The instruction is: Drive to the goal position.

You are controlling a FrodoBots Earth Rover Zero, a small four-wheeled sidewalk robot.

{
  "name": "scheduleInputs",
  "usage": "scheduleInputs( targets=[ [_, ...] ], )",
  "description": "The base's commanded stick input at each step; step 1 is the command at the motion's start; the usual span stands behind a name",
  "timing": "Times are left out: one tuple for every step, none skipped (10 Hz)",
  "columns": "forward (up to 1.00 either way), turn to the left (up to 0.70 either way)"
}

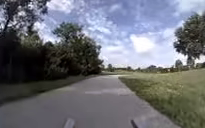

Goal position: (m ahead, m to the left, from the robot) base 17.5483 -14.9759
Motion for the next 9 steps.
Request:
scheduleInputs(
  targets=[
    [0.69,0.03],
    [0.69,0.03],
    [0.69,0.03],
    [0.69,0.03],
    [0.69,0.03],
    [0.69,0.03],
    [0.69,0.03],
    [0.69,0.03],
    [0.69,0.03]
  ],
)
